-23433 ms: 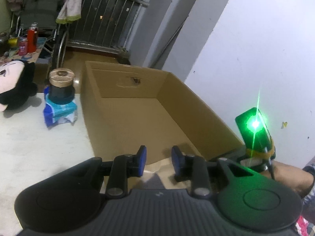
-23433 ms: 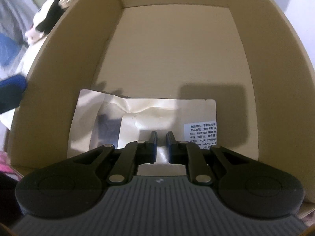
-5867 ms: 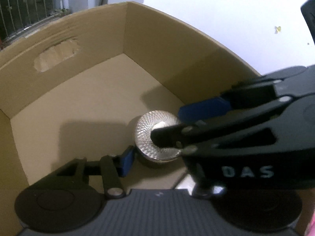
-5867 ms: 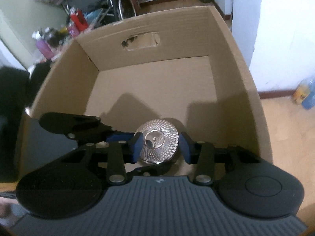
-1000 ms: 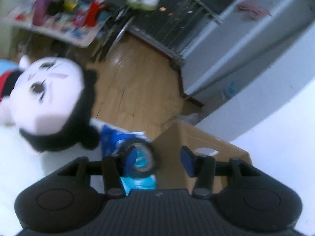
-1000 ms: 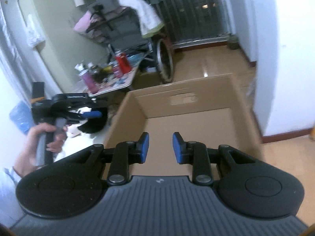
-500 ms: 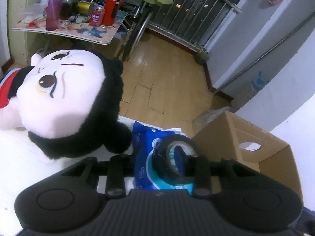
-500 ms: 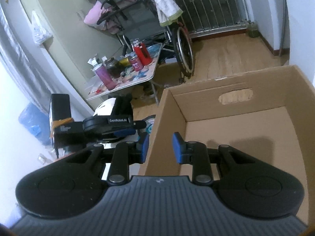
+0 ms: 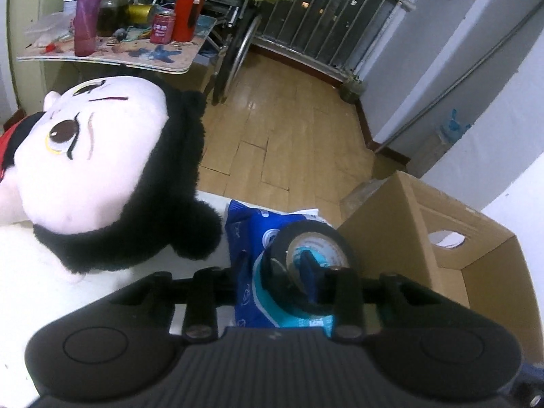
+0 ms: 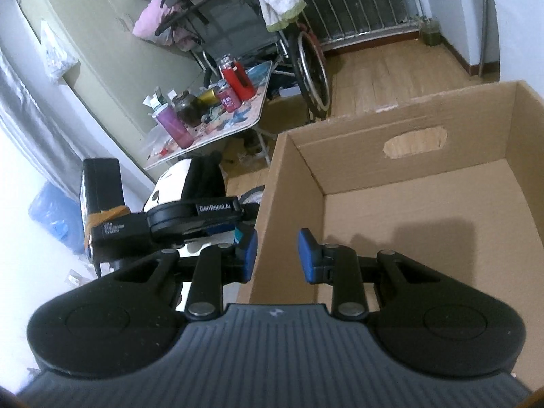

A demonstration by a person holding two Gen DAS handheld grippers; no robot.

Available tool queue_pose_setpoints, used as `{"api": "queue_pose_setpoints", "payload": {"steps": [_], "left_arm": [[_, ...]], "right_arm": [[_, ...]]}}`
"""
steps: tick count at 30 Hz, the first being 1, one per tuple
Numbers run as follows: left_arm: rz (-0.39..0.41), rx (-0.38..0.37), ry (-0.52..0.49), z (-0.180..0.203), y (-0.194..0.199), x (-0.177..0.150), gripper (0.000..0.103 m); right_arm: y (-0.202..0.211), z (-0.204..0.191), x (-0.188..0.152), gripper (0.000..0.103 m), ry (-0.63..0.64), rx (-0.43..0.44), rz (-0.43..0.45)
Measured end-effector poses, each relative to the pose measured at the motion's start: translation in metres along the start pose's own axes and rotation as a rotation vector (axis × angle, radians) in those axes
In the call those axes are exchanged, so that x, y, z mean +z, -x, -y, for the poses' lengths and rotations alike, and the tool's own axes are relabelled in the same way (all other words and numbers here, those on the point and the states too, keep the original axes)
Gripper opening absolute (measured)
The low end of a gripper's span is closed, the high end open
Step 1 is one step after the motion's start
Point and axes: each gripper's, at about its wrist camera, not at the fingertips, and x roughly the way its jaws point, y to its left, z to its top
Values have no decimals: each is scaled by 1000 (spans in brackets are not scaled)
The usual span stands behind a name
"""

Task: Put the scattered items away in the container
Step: 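Close the left gripper on the black tape roll and lift it, then carry the tape roll over the box with the left gripper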

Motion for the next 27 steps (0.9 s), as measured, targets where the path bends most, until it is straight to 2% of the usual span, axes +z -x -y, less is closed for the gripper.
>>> {"api": "queue_pose_setpoints", "payload": {"steps": [3, 14, 18, 22, 24, 26, 27], "left_arm": [[2, 14, -5, -1, 5, 2, 22], [35, 40, -11, -9, 29, 0, 21], [63, 16, -10, -9, 44, 0, 21], [108, -28, -52, 4, 65, 0, 21], [127, -60, -70, 13, 75, 0, 21], [137, -102, -94, 24, 85, -1, 22], [138, -126, -103, 30, 89, -2, 22]], "right_arm": [[1, -2, -4, 26, 10, -4, -8], [13, -9, -8, 26, 21, 11, 0], [18, -12, -8, 26, 12, 31, 3], [25, -15, -6, 28, 2, 31, 19], [31, -16, -4, 32, -14, 38, 43], [38, -16, -1, 41, -39, 53, 70], [42, -15, 0, 42, -53, 59, 89]]}}
